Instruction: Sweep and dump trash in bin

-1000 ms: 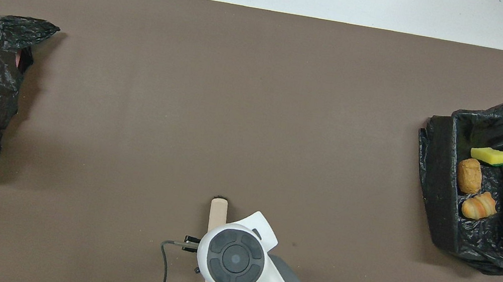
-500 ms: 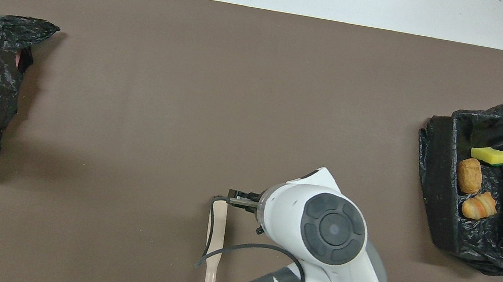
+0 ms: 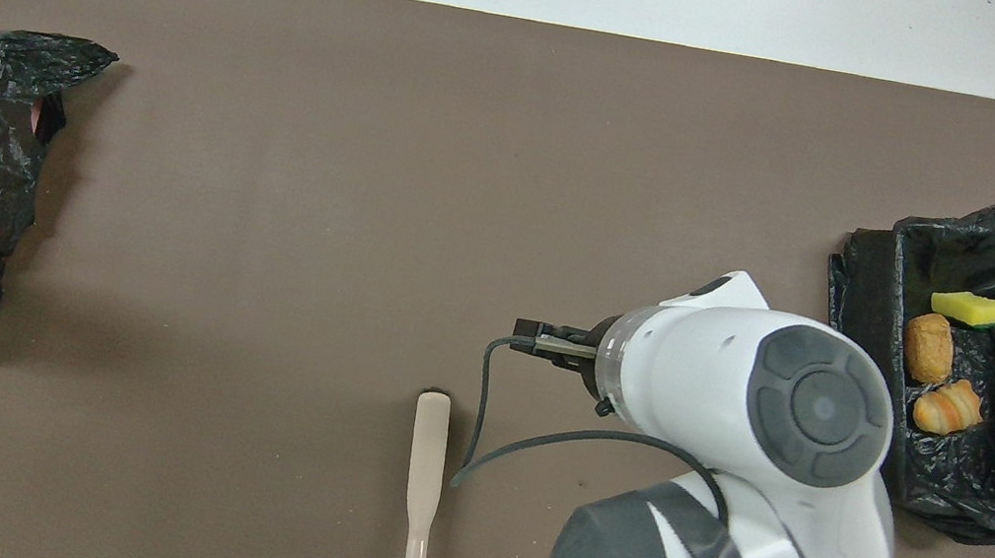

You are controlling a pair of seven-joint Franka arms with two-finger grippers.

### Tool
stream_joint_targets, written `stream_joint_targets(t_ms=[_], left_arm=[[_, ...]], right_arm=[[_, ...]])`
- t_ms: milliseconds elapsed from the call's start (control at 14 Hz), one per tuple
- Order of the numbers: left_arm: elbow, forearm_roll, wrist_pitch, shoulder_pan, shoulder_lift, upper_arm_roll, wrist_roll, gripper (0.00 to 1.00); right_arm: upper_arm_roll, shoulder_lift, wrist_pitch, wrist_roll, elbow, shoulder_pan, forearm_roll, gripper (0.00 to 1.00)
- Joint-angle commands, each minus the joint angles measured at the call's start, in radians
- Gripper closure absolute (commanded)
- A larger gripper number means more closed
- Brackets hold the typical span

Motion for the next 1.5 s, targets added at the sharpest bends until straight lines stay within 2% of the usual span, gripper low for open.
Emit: stream_joint_targets(t_ms=[0,286,500,714,857,1071,1214,1429], left_arm=[[0.035,-0.068,-0.111,-0.054,-0.008,0.009,0.03,1.0],[0.018,-0.315,-0.132,-0.064,-0.012,0.007,0.03,1.0],[0.02,-0.468,-0.225,-0.123,-0.017,0.004,0.018,1.0],[0.016,-0.577,-0.245,-0.154,-0.019,0.004,0.015,1.0],[0.001,-0.677,-0.25,-0.157,-0.028,0.004,0.001,1.0],[-0.031,-0.693,-0.292,-0.26,-0.045,0.004,-0.121,1.0],[-0.06,-0.731,-0.3,-0.309,-0.045,0.004,-0.21,1.0],[-0.112,-0.797,-0.299,-0.387,-0.045,0.002,-0.371,1.0]], right_arm=[[0.014,0.014,-0.046,-0.03,0.061,-0.045,-0.052,0.0],[-0.006,0.016,-0.111,-0.032,0.105,-0.091,-0.086,0.0],[-0.041,0.014,-0.168,-0.034,0.151,-0.095,-0.153,0.0],[-0.193,0.051,-0.283,-0.035,0.265,0.022,-0.21,0.0],[-0.241,0.072,-0.351,-0.041,0.3,0.049,-0.213,0.0],[-0.285,0.089,-0.362,-0.052,0.346,0.08,-0.247,0.0],[-0.35,0.092,-0.369,-0.053,0.346,0.12,-0.237,0.0],[-0.371,0.085,-0.375,-0.095,0.343,0.135,-0.224,0.0]])
